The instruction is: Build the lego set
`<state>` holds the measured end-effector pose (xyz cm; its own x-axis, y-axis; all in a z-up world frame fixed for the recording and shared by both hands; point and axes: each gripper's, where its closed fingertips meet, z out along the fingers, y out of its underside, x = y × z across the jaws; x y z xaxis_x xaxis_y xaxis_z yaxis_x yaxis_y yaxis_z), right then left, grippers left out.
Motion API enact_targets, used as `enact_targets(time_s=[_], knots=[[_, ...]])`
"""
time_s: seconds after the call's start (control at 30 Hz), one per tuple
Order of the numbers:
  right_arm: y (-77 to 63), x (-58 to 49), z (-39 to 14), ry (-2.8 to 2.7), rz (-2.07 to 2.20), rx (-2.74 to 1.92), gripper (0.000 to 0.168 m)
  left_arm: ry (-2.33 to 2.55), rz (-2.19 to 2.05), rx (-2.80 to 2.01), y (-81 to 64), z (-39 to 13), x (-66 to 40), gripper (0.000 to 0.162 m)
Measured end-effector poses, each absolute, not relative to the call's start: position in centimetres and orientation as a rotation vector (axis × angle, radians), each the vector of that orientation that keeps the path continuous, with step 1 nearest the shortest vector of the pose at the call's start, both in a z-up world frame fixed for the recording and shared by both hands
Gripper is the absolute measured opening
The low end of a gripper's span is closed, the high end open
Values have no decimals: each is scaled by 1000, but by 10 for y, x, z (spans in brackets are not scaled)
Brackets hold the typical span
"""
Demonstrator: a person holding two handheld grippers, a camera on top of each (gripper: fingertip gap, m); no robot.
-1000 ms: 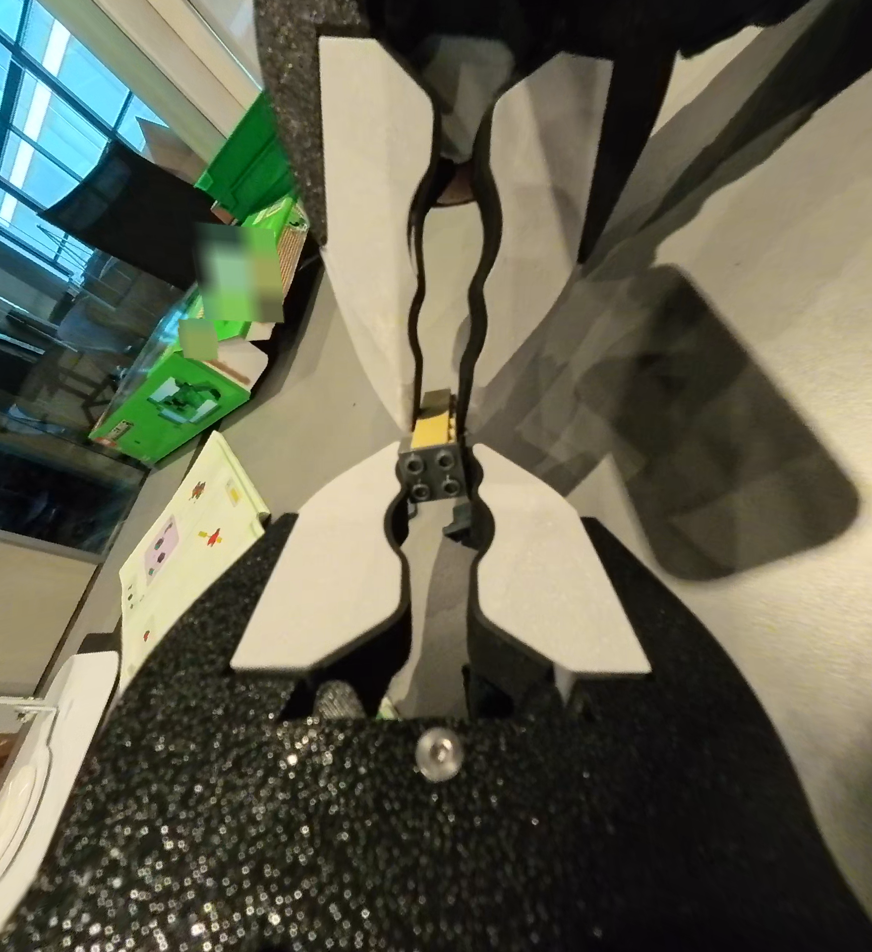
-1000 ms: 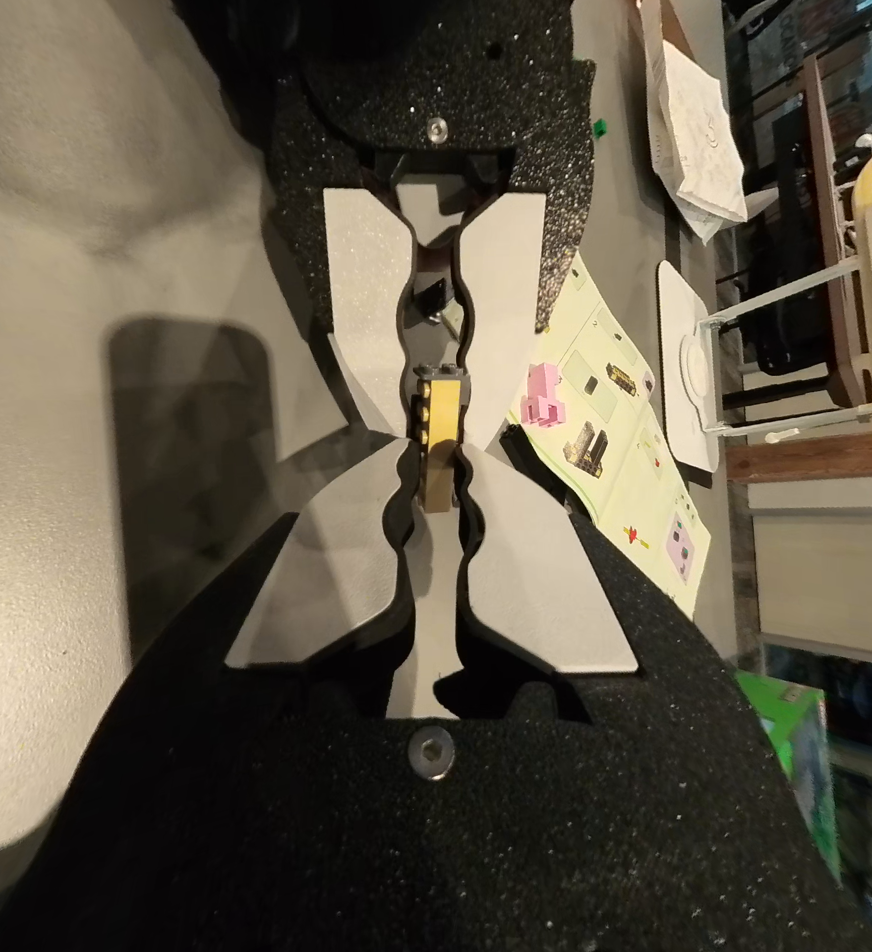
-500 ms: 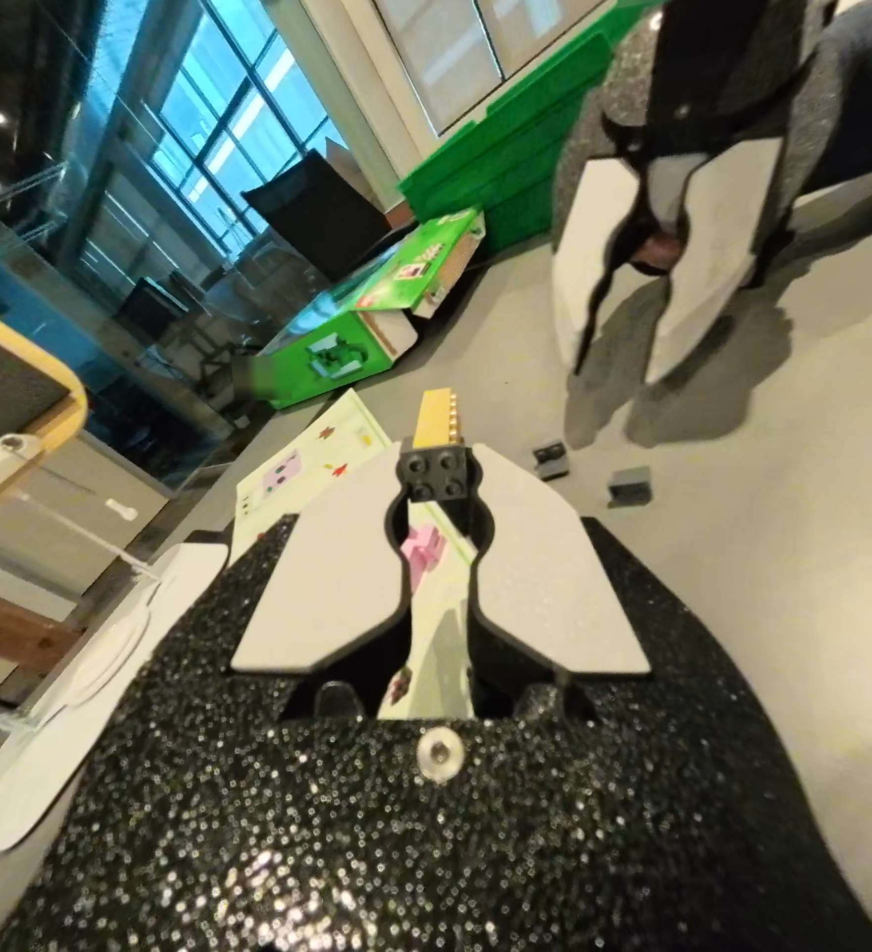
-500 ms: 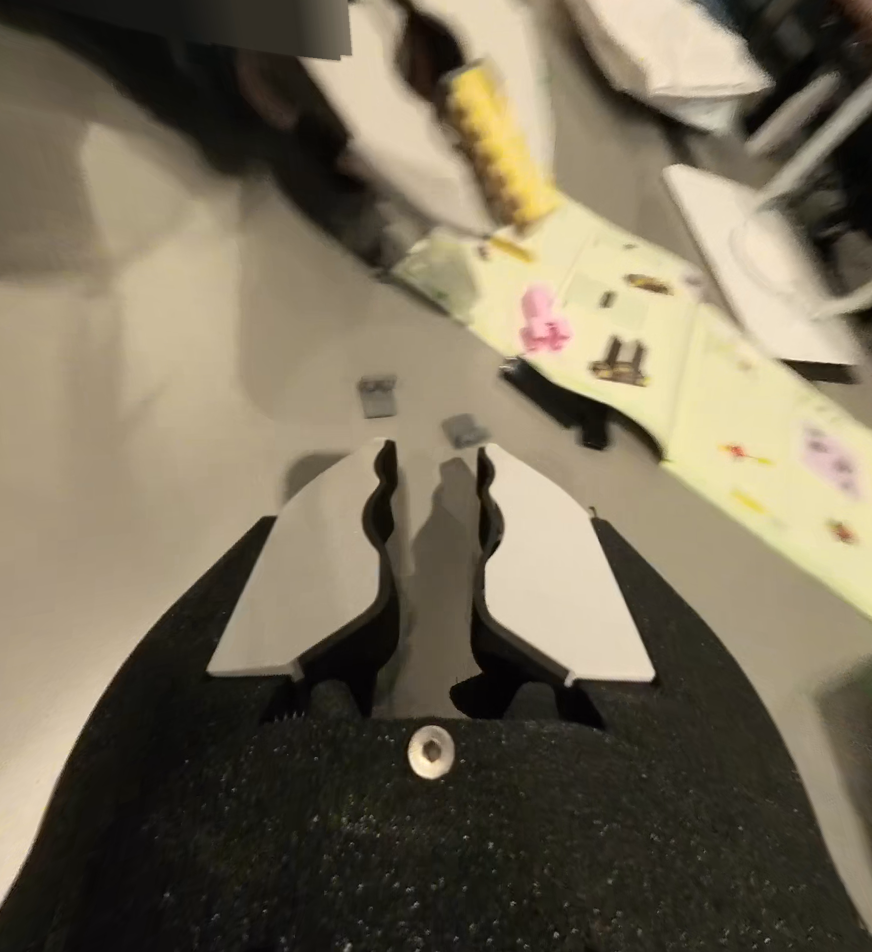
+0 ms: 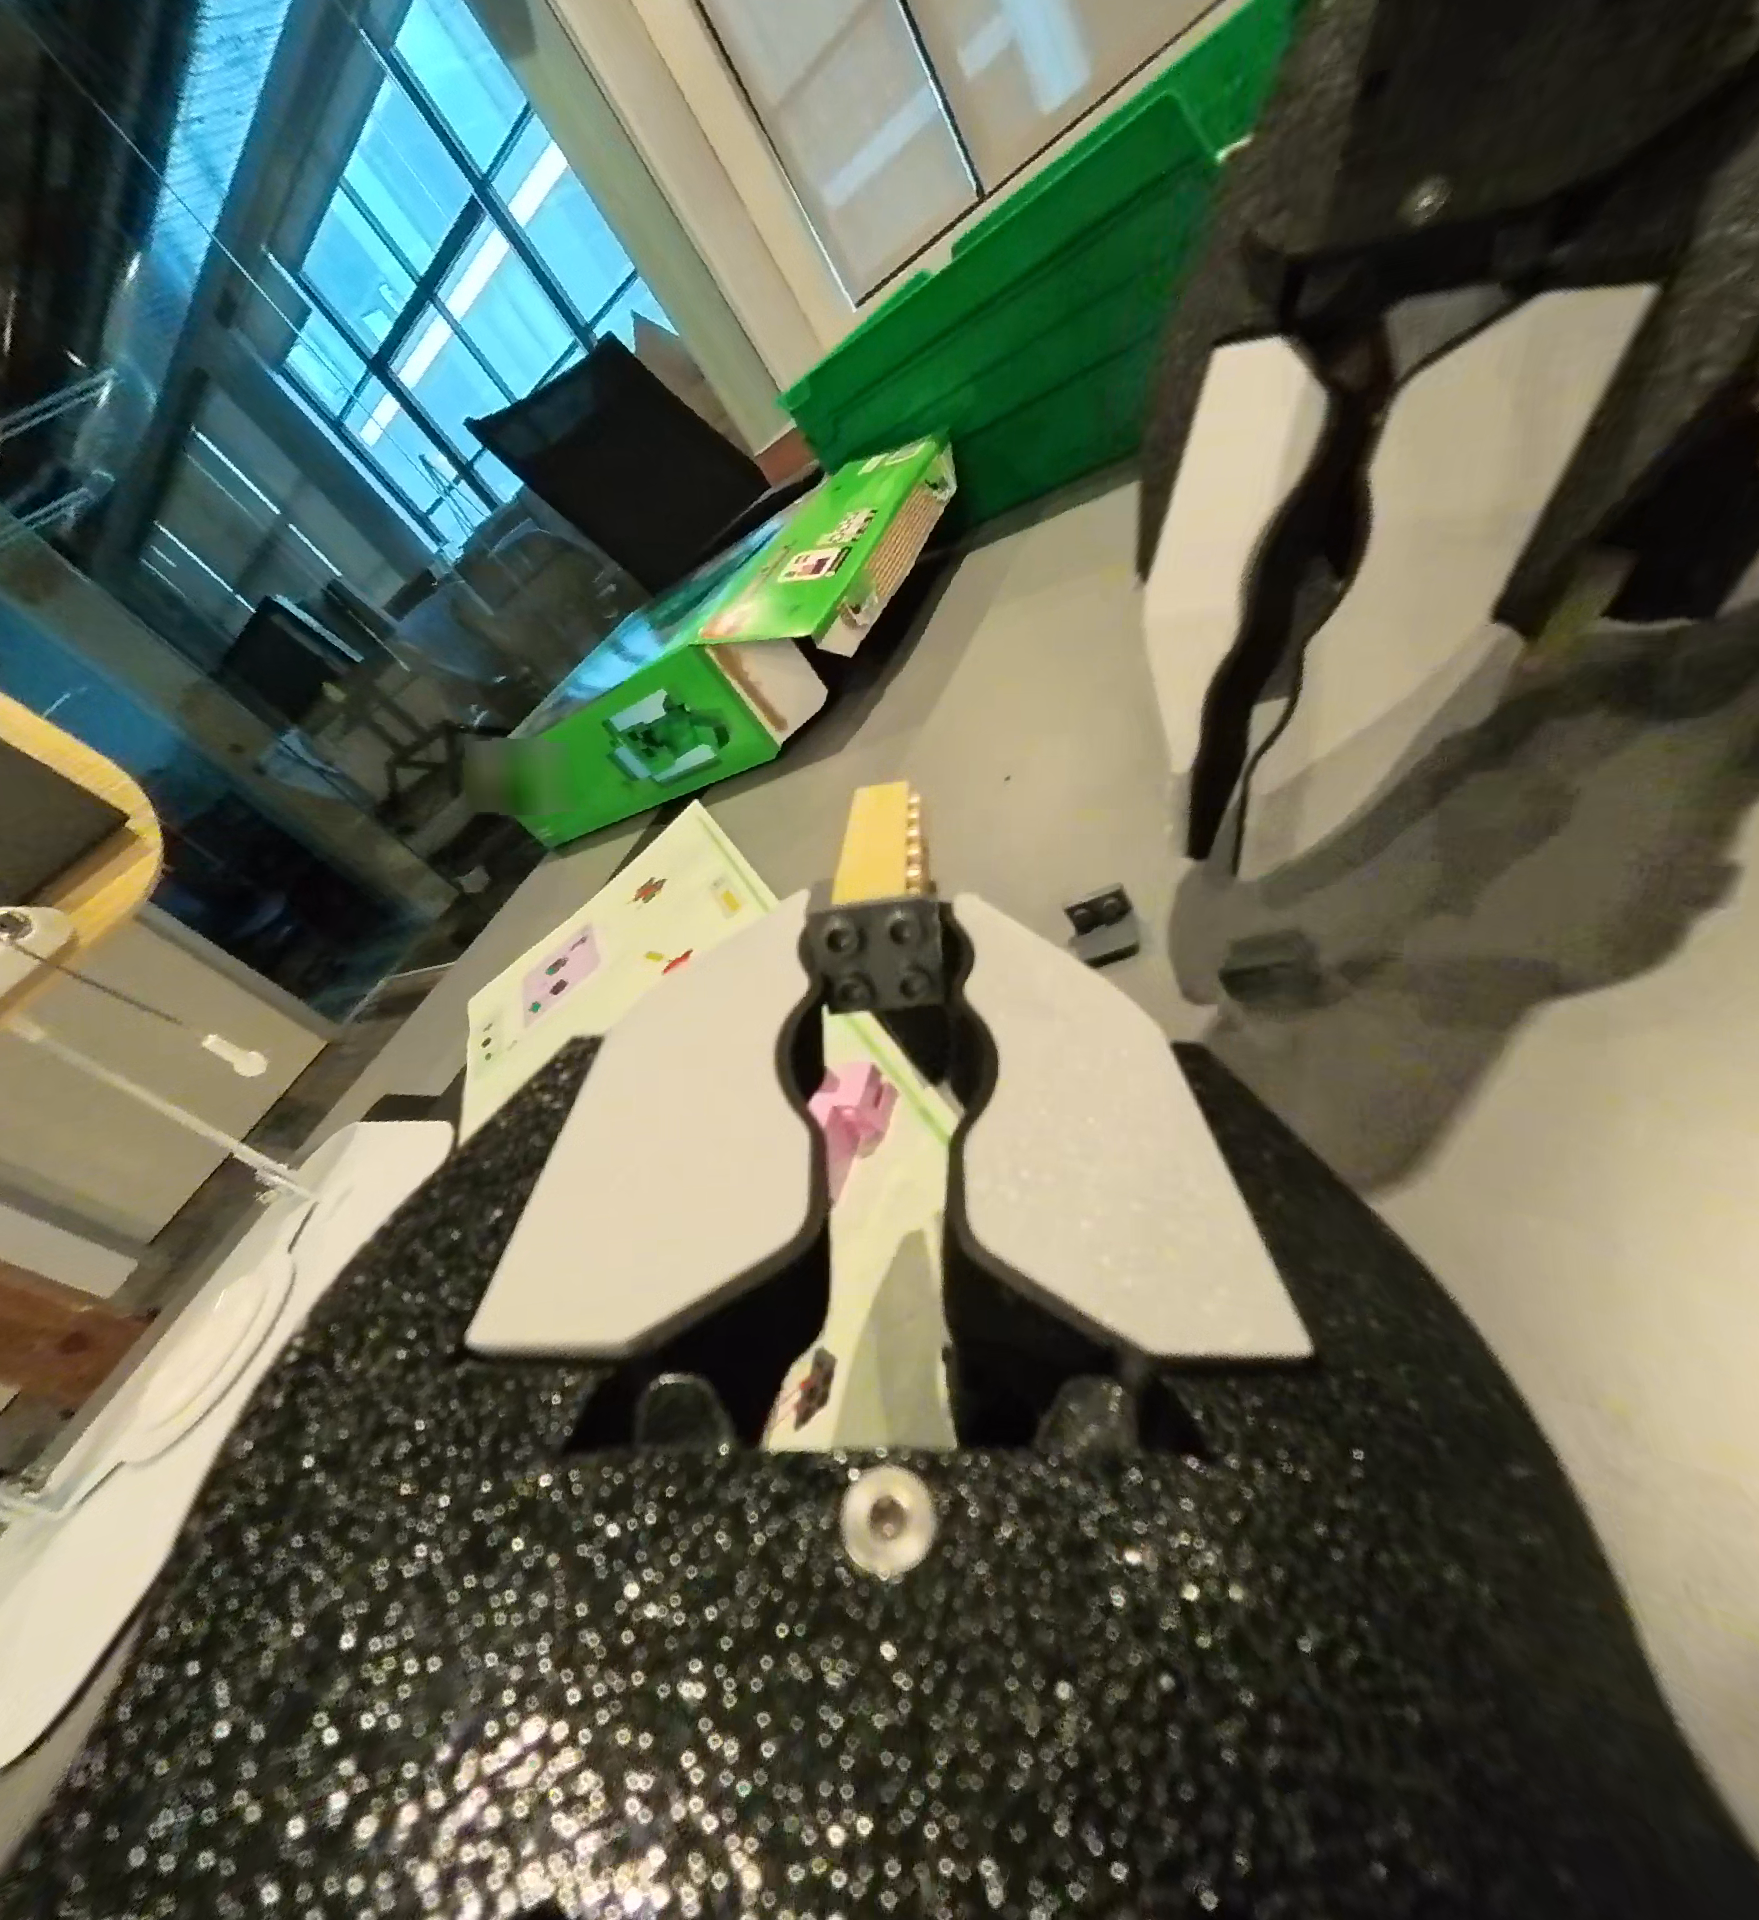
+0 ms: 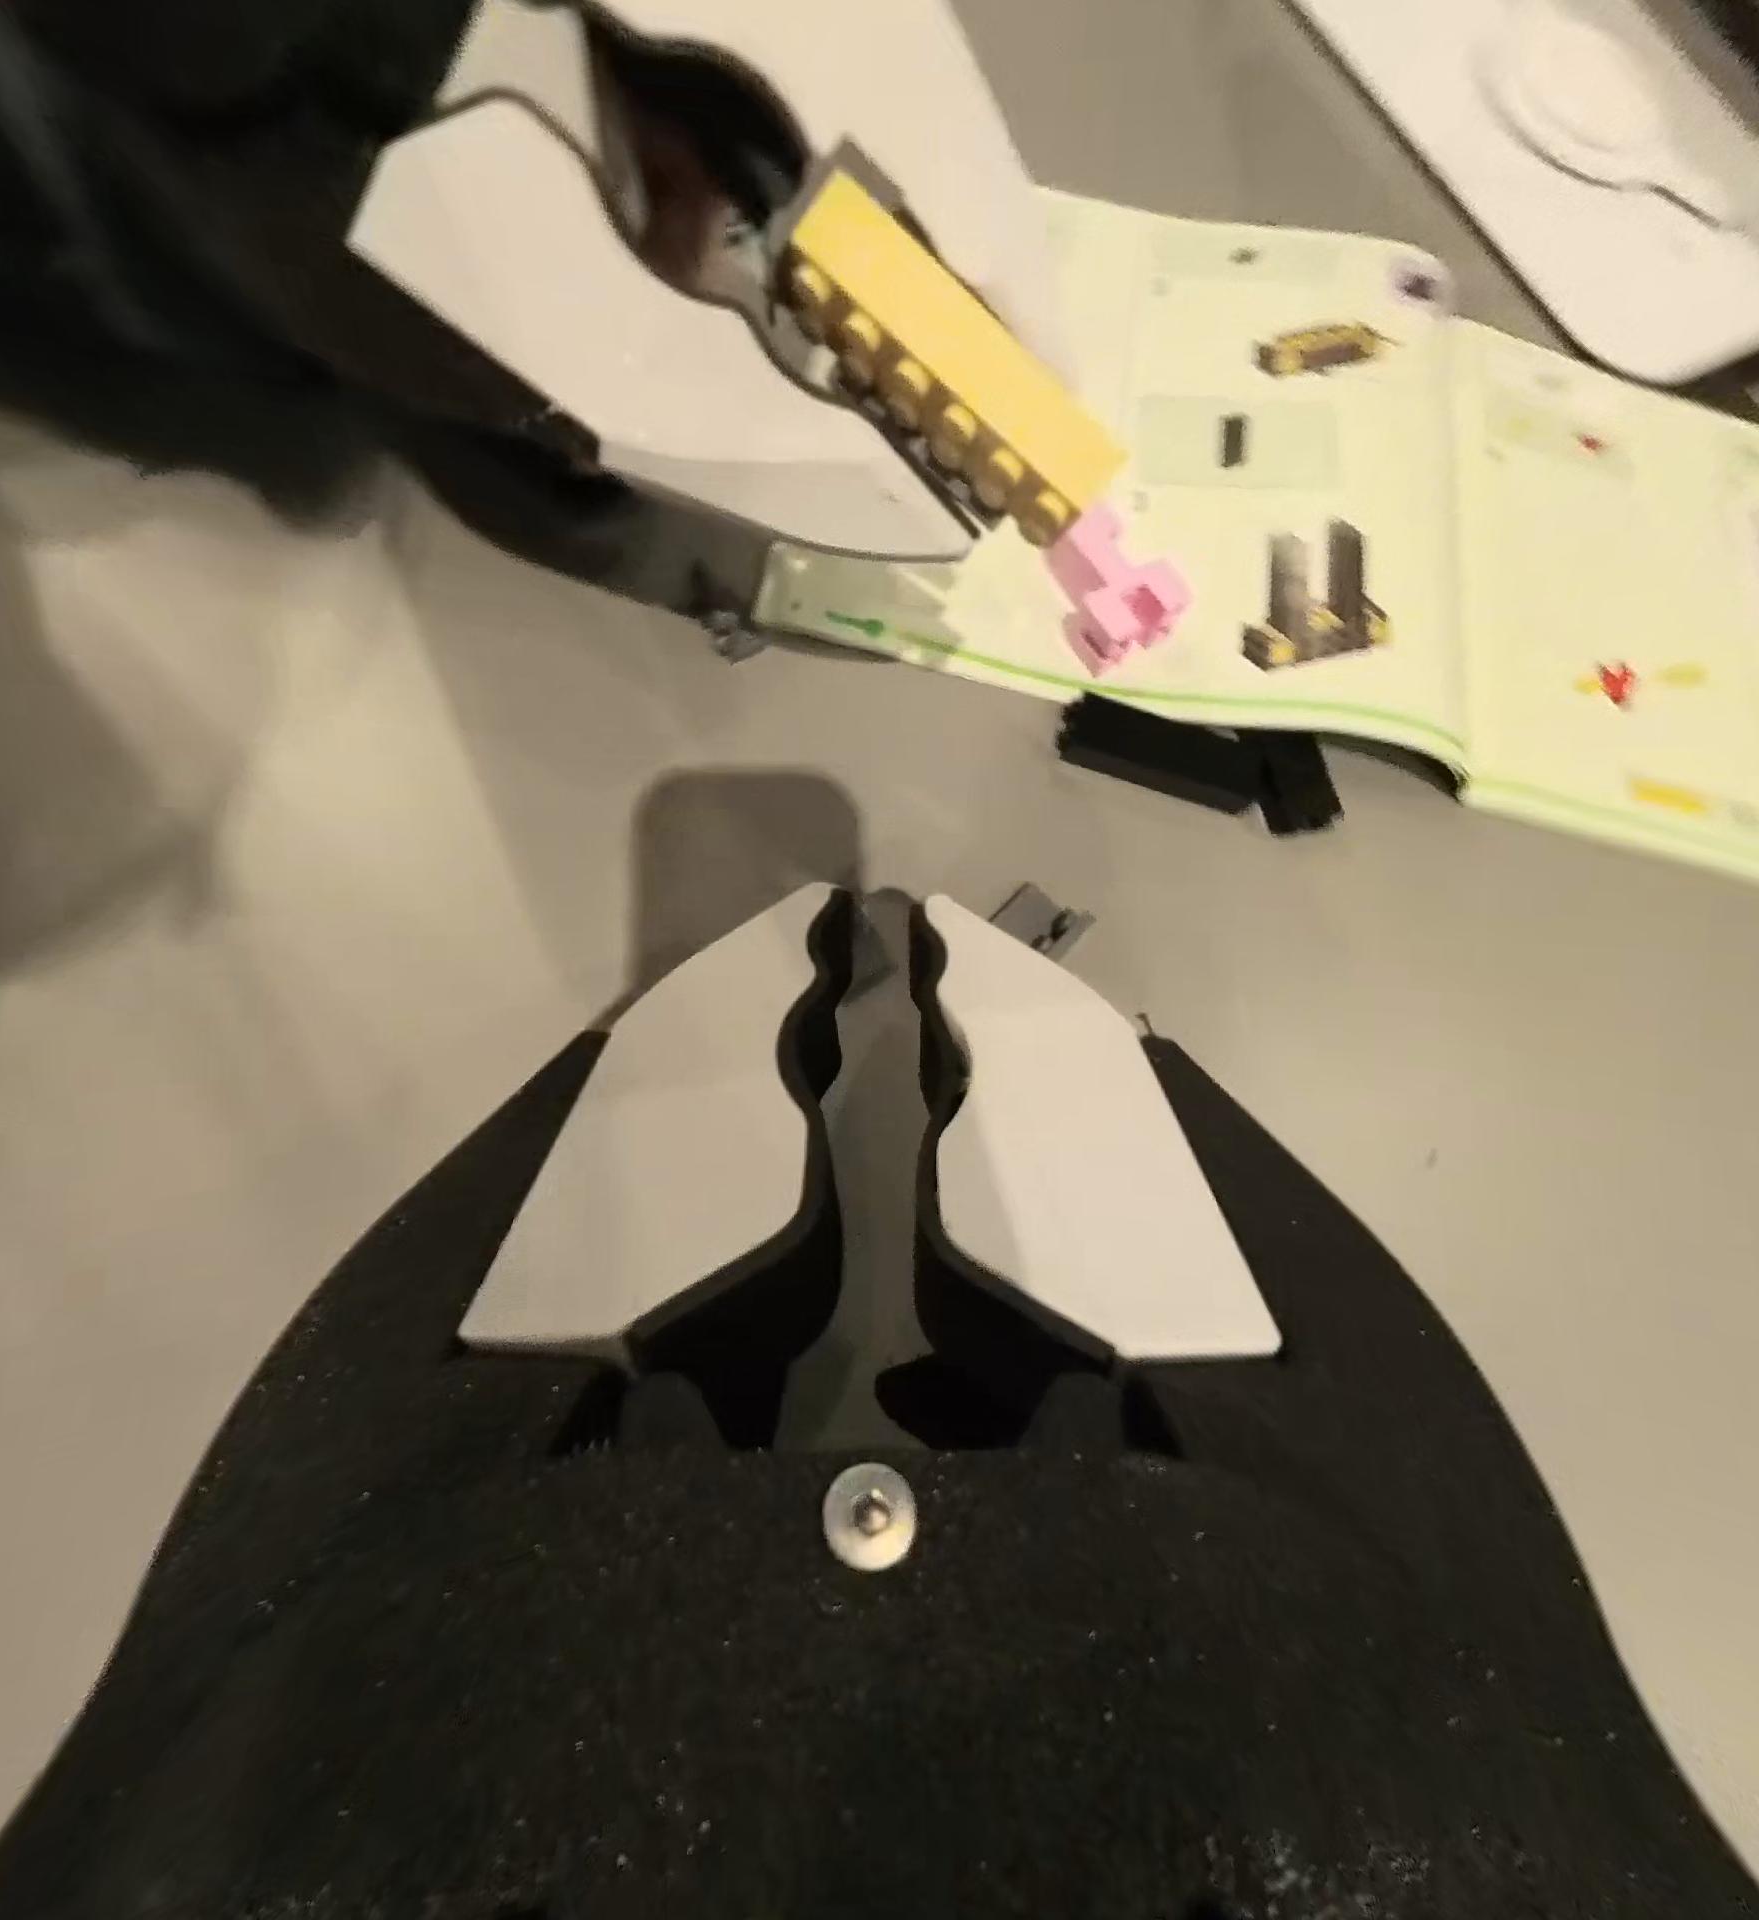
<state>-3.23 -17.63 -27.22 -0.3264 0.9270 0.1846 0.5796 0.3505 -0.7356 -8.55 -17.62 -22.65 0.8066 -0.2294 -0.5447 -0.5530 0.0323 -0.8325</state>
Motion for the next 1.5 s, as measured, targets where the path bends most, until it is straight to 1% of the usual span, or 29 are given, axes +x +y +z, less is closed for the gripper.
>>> enact_targets(time_s=[0.03,0.27,0.33,0.4,0.47,0.53,0.67,0.77,0.83,1.0,1.03,1.13,1.17,1.37,1.5], knots=[[-178,-32,-273,-1982,736,-1340,10,643,280,-1549,-176,-226,-86,18],[-188,-36,-289,-1902,652,-1468,17,618,263,-1543,-178,-224,-88,18],[-184,-34,-296,-1915,578,-1507,16,621,262,-1539,-178,-223,-88,18],[-181,-32,-298,-1923,538,-1503,7,630,262,-1536,-179,-224,-86,18],[-179,-30,-298,-1957,521,-1467,7,641,263,-1533,-179,-224,-85,18],[-174,-25,-298,-2034,524,-1413,6,651,259,-1533,-179,-225,-83,18],[-169,-7,-294,-2345,714,-1228,6,665,240,-1523,-180,-224,-80,18],[-180,8,-281,-2553,923,-780,6,684,243,-1510,-180,-224,-77,18],[-180,13,-280,-2620,976,-605,6,700,252,-1510,-180,-225,-75,18],[-173,20,-298,-2764,884,-572,6,726,252,-1519,-180,-229,-73,18],[-175,19,-297,-2747,901,-566,6,727,249,-1523,-180,-229,-73,18],[-171,17,-297,-2697,831,-626,15,725,245,-1528,-179,-230,-73,18],[-169,16,-295,-2661,820,-655,16,724,244,-1528,-179,-230,-73,18],[-156,17,-274,-2233,717,-924,13,724,260,-1507,-180,-227,-73,18],[-177,23,-274,-2097,720,-1011,15,752,313,-1445,-183,-221,-69,18]])
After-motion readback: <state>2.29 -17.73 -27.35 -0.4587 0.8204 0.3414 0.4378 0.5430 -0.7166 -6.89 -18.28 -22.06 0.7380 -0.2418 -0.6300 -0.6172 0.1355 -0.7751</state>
